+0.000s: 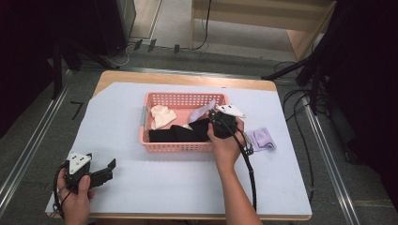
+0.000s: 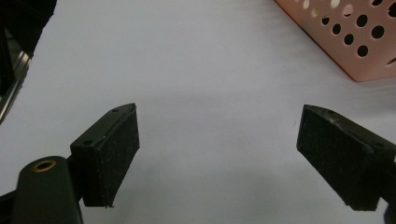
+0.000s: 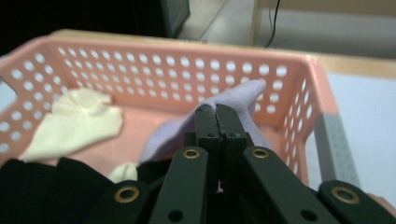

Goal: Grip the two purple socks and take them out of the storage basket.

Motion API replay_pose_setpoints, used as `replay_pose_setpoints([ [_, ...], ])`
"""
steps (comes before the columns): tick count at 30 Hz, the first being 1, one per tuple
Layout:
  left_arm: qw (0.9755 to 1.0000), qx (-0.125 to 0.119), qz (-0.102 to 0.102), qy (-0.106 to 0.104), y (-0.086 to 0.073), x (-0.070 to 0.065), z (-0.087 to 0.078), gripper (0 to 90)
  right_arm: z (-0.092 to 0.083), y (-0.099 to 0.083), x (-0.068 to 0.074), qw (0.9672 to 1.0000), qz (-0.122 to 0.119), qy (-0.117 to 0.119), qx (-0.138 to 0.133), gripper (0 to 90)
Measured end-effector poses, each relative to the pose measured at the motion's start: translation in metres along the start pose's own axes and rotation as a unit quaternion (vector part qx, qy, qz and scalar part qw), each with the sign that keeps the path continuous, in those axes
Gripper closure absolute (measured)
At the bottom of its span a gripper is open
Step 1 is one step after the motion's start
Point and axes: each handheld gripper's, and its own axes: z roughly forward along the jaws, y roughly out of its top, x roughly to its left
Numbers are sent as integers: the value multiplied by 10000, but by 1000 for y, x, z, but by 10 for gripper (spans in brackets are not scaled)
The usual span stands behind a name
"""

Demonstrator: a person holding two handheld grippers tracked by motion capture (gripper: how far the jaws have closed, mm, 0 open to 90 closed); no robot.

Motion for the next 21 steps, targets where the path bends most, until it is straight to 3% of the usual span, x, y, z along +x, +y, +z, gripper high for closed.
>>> replay_pose_setpoints([
  [5,10000,10,20,-1,0,0,0,143,-8,5,4,9991,-115,13,-410,899],
  [21,10000,-2,1,-1,0,0,0,143,-26,20,1,9949,-147,78,-993,900],
])
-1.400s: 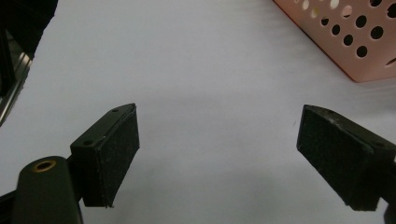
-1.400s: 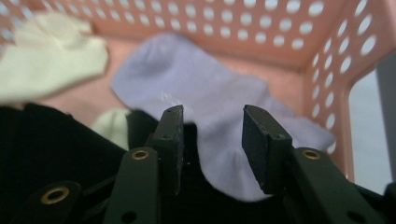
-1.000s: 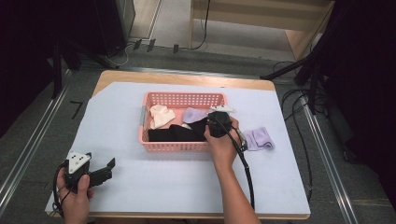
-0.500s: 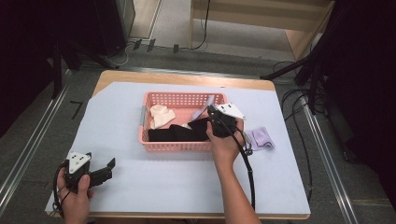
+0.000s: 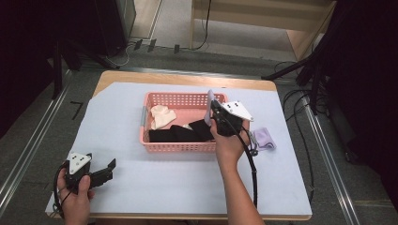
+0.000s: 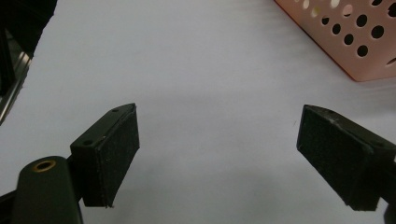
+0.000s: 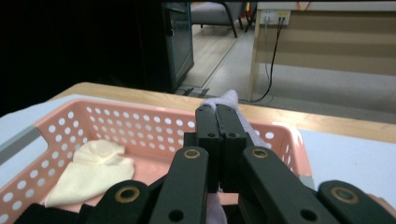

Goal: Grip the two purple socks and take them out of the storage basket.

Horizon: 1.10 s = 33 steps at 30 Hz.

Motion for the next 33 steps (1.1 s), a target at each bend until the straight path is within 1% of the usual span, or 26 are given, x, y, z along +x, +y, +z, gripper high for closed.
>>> replay_pose_setpoints([
  [1,10000,1,5,2,0,0,0,143,-1,2,0,10000,6,4,-32,900],
  [2,10000,10,11,2,0,0,0,143,-3,3,0,10000,66,-19,-71,900],
  [6,10000,-6,-3,9,0,0,0,143,-8,12,-6,9998,28,-69,-200,900],
  [8,10000,10,4,2,0,0,0,143,-10,13,-7,9997,56,-73,-214,900],
  [9,10000,15,11,-4,0,0,0,143,-11,15,-8,9996,40,-90,-259,900],
  [11,10000,5,22,4,0,0,0,143,-16,19,-12,9994,94,-102,-324,900],
  [15,10000,10,18,-5,0,0,0,143,-20,23,-17,9991,98,-159,-385,900],
  [17,10000,-6,-11,3,0,0,0,143,-24,25,-23,9987,154,-212,-437,900],
  [18,10000,3,5,1,0,0,0,143,-25,26,-25,9985,212,-236,-439,900],
  [25,10000,3,55,26,0,-1,0,142,-38,31,-46,9974,286,-387,-533,900],
  [26,10000,-1,64,33,0,-1,0,143,-41,32,-49,9972,340,-413,-531,900],
  [30,9999,-16,96,49,0,-1,0,142,-50,36,-62,9964,334,-502,-602,899],
  [33,9999,-12,103,57,0,-2,0,143,-58,37,-72,9957,385,-579,-605,900],
])
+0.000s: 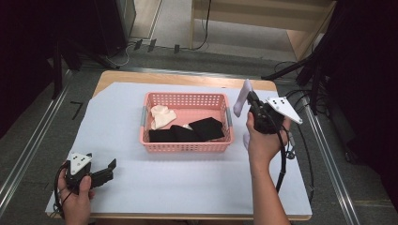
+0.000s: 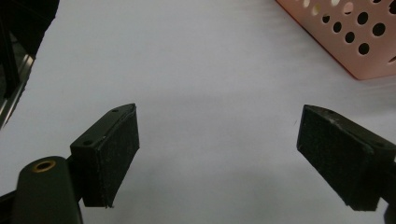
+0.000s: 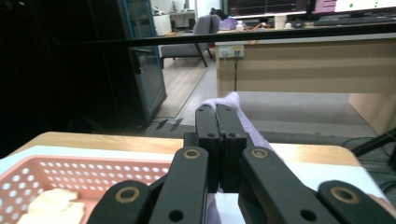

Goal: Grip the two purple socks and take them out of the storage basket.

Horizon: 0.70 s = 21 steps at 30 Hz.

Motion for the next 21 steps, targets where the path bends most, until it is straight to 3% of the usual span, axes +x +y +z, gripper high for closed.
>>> replay_pose_setpoints([
  [7,10000,-31,-8,9,0,0,0,142,-6,-15,-20,9997,-40,-151,172,899],
  [11,10000,-50,-29,11,-1,0,-1,142,-7,-44,-30,9984,-47,-223,520,898],
  [15,10000,-69,-40,5,-1,0,-1,142,-8,-61,-38,9966,53,-204,792,875],
  [21,9999,-98,-40,15,-1,0,-2,142,-19,-74,-57,9947,645,-2,801,524],
])
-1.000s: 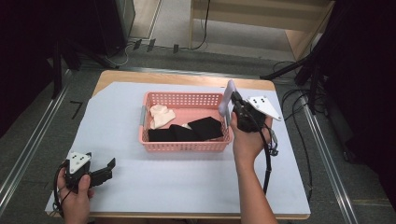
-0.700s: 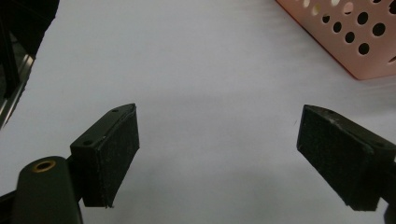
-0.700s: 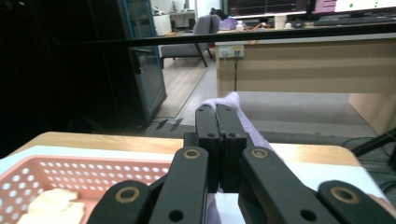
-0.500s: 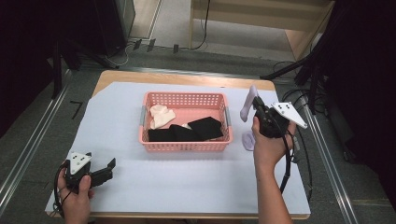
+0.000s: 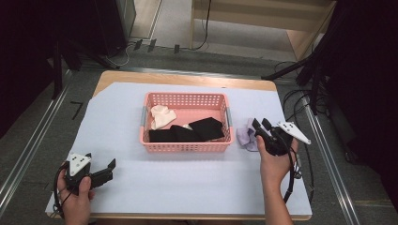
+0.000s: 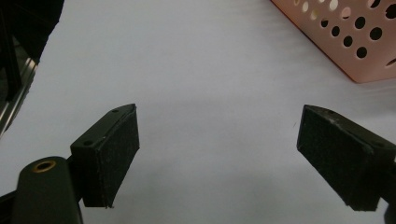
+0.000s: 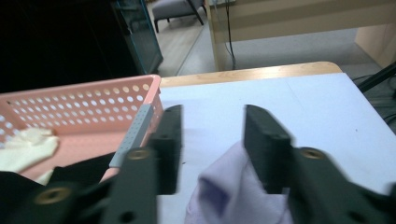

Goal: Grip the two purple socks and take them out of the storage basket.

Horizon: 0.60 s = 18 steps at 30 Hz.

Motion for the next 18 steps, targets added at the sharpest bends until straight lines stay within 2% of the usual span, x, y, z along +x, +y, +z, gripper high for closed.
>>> replay_pose_setpoints([
  [3,10000,14,7,-7,0,0,0,142,-12,-4,-11,10000,-7,-82,37,417],
  [7,10000,-4,-11,-22,0,1,-1,142,-24,-12,-19,9998,81,-147,95,356],
  [9,10000,-9,-30,-27,0,1,-1,142,-32,-17,-26,9999,95,-97,102,320],
  [13,10000,-18,-35,-10,0,1,-1,142,-48,-26,-40,9999,137,-69,71,273],
  [15,10000,-20,-43,-3,0,1,-1,141,-60,-30,-51,9996,275,-77,56,265],
  [17,10000,-29,-45,5,0,1,-1,141,-63,-31,-54,9994,338,-83,81,263],
  [18,10000,-20,-39,17,0,1,-2,141,-70,-34,-61,9995,304,-102,82,261],
])
